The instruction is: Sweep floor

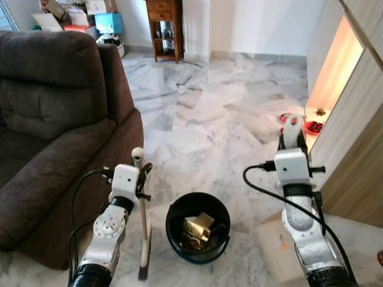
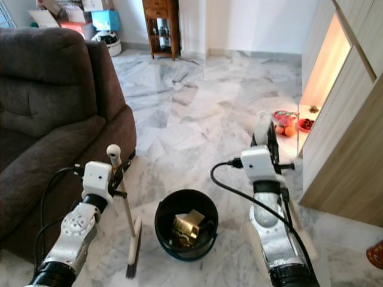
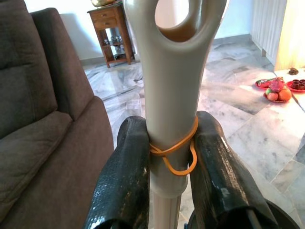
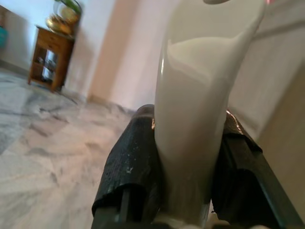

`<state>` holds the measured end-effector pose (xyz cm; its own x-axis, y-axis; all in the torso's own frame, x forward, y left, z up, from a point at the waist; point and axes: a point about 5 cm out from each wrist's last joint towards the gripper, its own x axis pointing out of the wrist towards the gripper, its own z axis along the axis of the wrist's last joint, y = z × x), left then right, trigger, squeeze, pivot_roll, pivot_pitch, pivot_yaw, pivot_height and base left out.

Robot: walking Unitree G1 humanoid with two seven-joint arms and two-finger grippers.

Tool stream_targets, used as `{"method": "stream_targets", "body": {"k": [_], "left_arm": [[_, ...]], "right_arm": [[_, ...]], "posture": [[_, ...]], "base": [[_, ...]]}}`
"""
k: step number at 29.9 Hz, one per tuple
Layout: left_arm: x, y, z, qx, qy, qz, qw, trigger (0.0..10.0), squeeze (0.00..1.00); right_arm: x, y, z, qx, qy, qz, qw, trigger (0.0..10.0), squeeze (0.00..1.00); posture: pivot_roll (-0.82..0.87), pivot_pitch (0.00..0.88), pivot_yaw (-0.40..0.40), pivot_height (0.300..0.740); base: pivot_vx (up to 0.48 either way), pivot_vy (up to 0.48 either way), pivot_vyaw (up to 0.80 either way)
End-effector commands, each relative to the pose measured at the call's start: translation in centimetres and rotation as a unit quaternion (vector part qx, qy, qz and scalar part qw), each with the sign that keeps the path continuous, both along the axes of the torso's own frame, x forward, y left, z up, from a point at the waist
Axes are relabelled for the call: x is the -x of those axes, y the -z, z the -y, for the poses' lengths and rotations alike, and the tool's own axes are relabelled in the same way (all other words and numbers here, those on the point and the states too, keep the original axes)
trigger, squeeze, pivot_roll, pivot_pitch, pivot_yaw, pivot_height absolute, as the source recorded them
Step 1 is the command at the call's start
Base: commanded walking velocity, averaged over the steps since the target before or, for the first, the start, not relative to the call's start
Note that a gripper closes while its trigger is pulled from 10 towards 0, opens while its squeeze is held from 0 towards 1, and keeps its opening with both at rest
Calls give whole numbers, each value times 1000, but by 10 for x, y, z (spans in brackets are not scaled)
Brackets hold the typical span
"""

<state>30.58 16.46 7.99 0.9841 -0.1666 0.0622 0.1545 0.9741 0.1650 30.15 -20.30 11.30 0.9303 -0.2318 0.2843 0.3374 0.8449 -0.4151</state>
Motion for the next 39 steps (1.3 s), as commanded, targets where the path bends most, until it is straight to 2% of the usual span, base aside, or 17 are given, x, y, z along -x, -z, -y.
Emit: {"method": "stream_targets", "body": {"k": [1, 6, 11, 17, 39], "left_arm": [[-2, -14, -4, -3, -2, 32, 999, 10000, 0], [-2, -14, -4, -2, -1, 32, 999, 10000, 0], [-1, -14, -3, 1, 1, 32, 999, 10000, 0], [0, -13, -2, 4, 4, 32, 999, 10000, 0], [3, -11, -2, 16, 12, 27, 999, 10000, 0]], "right_arm": [[-1, -1, 5, -3, 10, 12, 1000, 10000, 0], [1, 11, 15, -24, 37, 1, 999, 10000, 0], [4, 24, 29, -66, 77, -10, 995, 10000, 0], [6, 30, 36, -94, 96, -9, 991, 10000, 0], [6, 43, 37, -107, 76, -30, 991, 10000, 0]], "posture": [[31, 0, 79, 740], [31, 0, 80, 740], [33, 0, 79, 740], [36, 0, 78, 740], [38, 0, 74, 740]], "base": [[0, 0, 0], [0, 0, 0], [0, 0, 0], [0, 0, 0], [0, 0, 0]]}}
